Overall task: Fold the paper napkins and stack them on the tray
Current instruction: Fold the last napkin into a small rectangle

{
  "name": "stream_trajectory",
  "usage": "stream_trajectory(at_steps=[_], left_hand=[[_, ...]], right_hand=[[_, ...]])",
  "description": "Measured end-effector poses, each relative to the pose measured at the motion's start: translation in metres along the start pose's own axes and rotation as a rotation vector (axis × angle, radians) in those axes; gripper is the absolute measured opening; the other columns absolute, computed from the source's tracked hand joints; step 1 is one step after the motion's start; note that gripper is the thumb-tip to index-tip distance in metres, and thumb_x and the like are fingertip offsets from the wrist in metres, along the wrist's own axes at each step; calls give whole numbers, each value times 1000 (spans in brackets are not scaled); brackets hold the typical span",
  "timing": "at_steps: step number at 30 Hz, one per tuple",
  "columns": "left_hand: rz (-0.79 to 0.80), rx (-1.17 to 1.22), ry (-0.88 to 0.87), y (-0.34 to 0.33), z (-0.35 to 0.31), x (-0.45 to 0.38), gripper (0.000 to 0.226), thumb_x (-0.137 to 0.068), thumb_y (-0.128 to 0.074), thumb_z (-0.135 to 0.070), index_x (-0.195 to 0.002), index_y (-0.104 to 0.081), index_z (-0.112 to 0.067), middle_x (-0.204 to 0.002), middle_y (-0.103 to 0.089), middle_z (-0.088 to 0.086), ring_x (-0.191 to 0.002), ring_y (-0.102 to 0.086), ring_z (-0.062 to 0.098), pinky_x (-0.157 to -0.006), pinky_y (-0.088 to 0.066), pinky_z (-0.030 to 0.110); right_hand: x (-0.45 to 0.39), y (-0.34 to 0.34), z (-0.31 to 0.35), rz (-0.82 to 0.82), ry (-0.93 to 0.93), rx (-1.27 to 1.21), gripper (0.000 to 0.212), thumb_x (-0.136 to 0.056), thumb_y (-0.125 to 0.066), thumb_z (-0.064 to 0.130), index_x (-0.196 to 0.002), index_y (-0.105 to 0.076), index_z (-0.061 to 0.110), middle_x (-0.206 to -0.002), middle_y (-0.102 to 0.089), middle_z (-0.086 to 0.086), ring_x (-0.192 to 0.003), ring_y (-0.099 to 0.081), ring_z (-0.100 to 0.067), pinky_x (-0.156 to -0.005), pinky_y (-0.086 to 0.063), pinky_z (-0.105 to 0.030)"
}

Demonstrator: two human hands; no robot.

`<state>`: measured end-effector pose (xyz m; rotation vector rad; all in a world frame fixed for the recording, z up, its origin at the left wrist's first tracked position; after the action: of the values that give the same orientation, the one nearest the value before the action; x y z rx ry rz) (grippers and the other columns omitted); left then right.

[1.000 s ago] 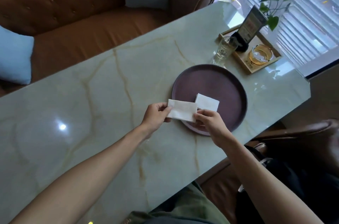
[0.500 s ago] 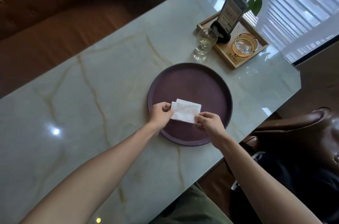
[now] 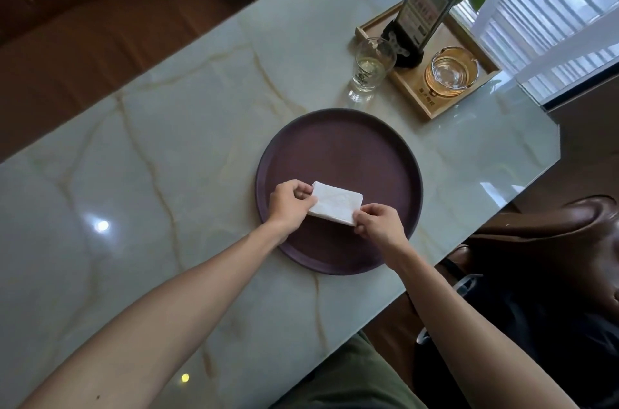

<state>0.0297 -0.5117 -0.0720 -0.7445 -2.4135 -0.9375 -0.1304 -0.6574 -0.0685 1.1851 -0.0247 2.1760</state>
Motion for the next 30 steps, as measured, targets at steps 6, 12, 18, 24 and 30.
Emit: stream_trajectory(at_steps=[6,12,18,24,30], left_hand=[[-15,-25,-12,0,2,0,12,-80,-80,-15,-90,-74,-16,-72,-65,-10,-68,-60,7,-69,-48,22],[-33,-66,-23,-1,11,-5,21,-78,-82,-19,-95,-70,-18,-82,-67,-5,-76,-65,16,-77,-54,29],[105,-606,-563,-3,-22,5,83,-73,-80,-44,-144,-48,-16,-137,-51,3,-124,-51,24,-103,-44,38],[334,-1116,-751,-20,-29,1,92,-73,-75,-30,-154,-33,-16,-148,-42,3,-135,-41,26,-101,-42,39],[358,-1018,-705,-20,-28,0,76,-79,-67,-5,-149,-39,-18,-138,-44,5,-123,-45,30,-91,-47,41]], right_hand=[[-6,-1,0,9,-3,26,7,-79,-64,7,-76,-70,6,-66,-66,-5,-55,-56,-14,-65,-49,-35],[-6,-1,1,-22,-14,193,18,-78,-66,32,-78,-68,14,-76,-74,-2,-63,-65,-15,-71,-58,-41],[11,0,31,-180,524,845,58,-79,-70,51,-119,-53,12,-116,-57,-3,-105,-56,-26,-81,-51,-42],[2,-27,35,27,640,1191,86,-79,-74,41,-148,-35,10,-146,-41,-10,-127,-47,-33,-94,-47,-43],[0,-33,34,27,629,1208,55,-85,-67,30,-134,-46,14,-136,-46,-7,-121,-47,-32,-88,-48,-42]])
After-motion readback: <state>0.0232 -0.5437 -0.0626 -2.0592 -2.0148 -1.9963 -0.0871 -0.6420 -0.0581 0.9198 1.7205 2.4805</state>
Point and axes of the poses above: each hand's wrist, its own x-axis away from the middle knuckle, its own y-axis out of the back of the hand, z = x × y, the point moved 5 cm from there along -x, towards the middle knuckle
